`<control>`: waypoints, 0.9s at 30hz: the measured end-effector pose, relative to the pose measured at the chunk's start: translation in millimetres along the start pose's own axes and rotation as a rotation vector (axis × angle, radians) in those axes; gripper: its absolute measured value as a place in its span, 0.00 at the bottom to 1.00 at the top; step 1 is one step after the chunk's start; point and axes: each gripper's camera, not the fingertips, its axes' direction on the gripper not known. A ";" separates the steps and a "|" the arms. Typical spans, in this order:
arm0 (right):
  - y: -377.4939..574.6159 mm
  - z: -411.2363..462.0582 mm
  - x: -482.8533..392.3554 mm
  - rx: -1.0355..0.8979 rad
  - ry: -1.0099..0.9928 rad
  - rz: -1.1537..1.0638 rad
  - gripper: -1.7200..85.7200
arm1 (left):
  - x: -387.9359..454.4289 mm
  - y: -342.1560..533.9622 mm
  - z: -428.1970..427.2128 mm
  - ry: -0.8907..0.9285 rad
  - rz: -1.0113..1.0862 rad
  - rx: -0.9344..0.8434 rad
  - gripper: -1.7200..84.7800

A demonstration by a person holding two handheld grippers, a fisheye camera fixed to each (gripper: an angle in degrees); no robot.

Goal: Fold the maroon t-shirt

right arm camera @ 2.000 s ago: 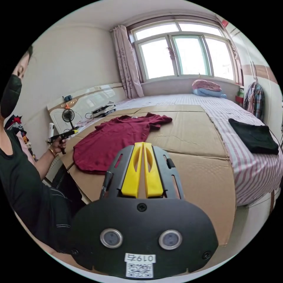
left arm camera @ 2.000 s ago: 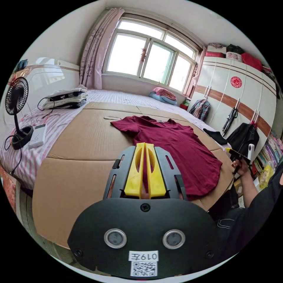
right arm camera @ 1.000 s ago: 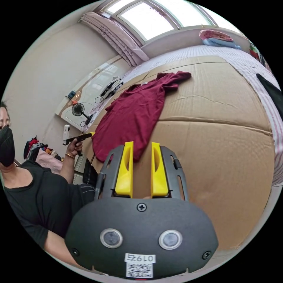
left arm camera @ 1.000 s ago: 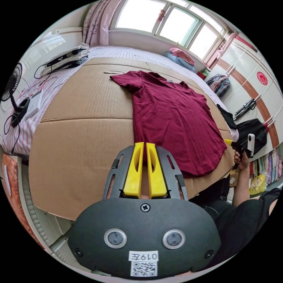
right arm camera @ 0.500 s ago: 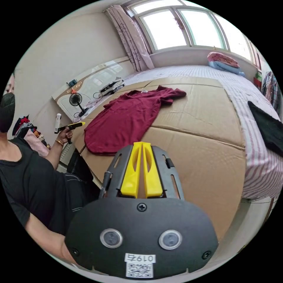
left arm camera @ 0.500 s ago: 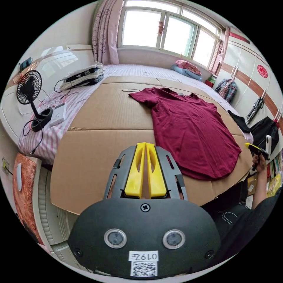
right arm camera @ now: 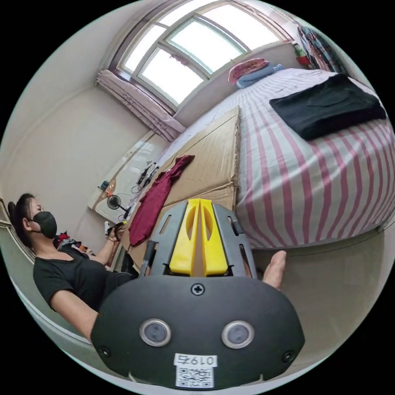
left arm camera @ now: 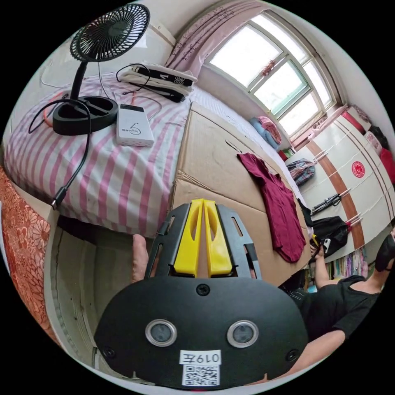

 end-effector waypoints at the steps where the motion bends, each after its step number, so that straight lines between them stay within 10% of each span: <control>1: -3.6 9.4 4.7 -0.032 -0.036 0.016 0.01 | -6.5 -1.3 3.8 0.023 -0.004 -0.010 0.03; 22: 103.2 8.7 -22.7 -0.154 0.049 0.036 0.01 | -9.2 112.4 -66.1 0.062 0.005 -0.013 0.03; 27: 111.3 5.2 -100.5 0.019 0.211 -0.199 0.01 | 54.1 113.3 -133.0 -0.070 0.080 0.256 0.03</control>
